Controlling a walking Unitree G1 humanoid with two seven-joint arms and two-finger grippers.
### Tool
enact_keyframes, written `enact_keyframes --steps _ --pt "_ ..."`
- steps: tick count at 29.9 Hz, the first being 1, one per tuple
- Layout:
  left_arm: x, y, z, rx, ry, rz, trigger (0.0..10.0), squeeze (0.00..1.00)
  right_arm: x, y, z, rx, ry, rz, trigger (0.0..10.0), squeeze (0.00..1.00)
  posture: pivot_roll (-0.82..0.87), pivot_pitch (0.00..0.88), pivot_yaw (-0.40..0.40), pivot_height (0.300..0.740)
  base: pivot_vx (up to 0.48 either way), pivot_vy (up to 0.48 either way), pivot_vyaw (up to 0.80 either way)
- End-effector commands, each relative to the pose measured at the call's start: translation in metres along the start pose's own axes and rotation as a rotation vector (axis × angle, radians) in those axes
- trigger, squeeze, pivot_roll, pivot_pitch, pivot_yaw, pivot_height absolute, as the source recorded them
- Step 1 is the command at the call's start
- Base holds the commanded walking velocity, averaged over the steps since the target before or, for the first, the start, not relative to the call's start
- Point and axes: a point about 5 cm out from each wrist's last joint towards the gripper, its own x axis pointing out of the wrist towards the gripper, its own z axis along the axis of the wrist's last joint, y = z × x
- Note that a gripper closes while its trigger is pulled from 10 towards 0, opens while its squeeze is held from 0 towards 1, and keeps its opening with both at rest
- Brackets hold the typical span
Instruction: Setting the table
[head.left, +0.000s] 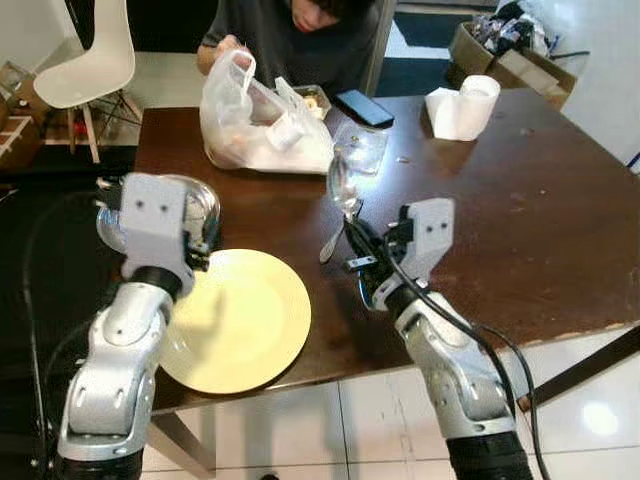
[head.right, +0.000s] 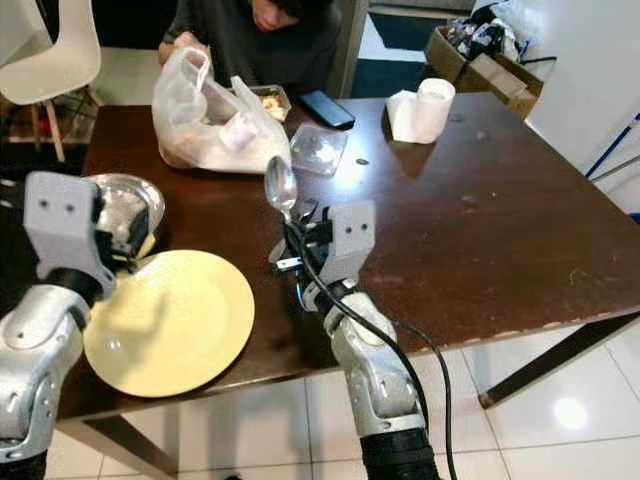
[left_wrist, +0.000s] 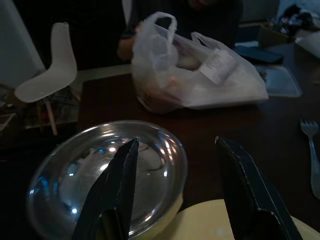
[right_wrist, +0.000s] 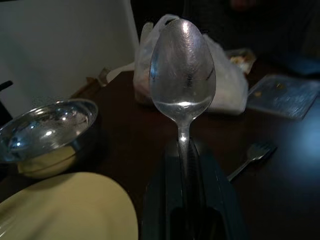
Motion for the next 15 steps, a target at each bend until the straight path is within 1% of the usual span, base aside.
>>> enact_keyframes --steps 1,2,4,5,6,7,10,11,12,15 --pt "-0.003 -0.001 -0.005 -0.017 0.025 0.016 10.0 0.00 -0.004 -0.008 0.000 -0.008 0.017 -0.045 10.0 0.00 0.13 0.024 0.031 0.740 0.000 0.000 0.00" --pt "-0.003 -0.001 -0.005 -0.017 0.025 0.016 10.0 0.00 -0.004 -0.008 0.000 -0.008 0.017 -0.045 10.0 0.00 0.13 0.024 0.031 0.740 0.000 0.000 0.00" --pt "-0.008 -0.009 -0.011 -0.020 0.040 -0.006 10.0 0.00 -0.005 -0.018 -0.001 -0.025 0.030 -0.092 10.0 0.00 0.12 0.025 0.030 0.740 0.000 0.000 0.00" --pt "-0.008 -0.009 -0.011 -0.020 0.040 -0.006 10.0 0.00 -0.005 -0.018 -0.001 -0.025 0.030 -0.092 10.0 0.00 0.12 0.025 0.030 0.740 0.000 0.000 0.00" --pt "-0.010 -0.012 -0.014 -0.012 0.047 -0.017 10.0 0.00 -0.006 -0.022 -0.001 -0.042 0.034 -0.111 10.0 0.00 0.10 0.010 0.025 0.740 0.000 0.000 0.00" --pt "-0.011 -0.016 -0.022 -0.021 0.066 -0.017 10.0 0.00 -0.007 -0.028 0.001 -0.054 0.036 -0.144 10.0 0.00 0.06 0.013 0.009 0.740 0.000 0.000 0.00" --pt "-0.011 -0.018 -0.028 -0.031 0.081 -0.009 10.0 0.00 -0.008 -0.030 0.003 -0.058 0.036 -0.152 10.0 0.00 0.06 0.010 0.008 0.740 0.000 0.000 0.00" --pt "-0.010 -0.022 -0.035 -0.039 0.100 -0.007 10.0 0.00 -0.011 -0.032 0.000 -0.068 0.044 -0.154 10.0 0.00 0.06 0.000 0.025 0.740 0.000 0.000 0.00" --pt "-0.009 -0.025 -0.037 -0.039 0.106 -0.009 10.0 0.00 -0.012 -0.034 -0.001 -0.071 0.047 -0.157 10.0 0.00 0.06 0.000 0.025 0.740 0.000 0.000 0.00" --pt "-0.006 -0.028 -0.038 -0.050 0.109 -0.023 10.0 0.00 -0.012 -0.038 0.000 -0.067 0.046 -0.178 10.0 0.00 0.05 0.000 0.024 0.740 0.000 0.000 0.00"
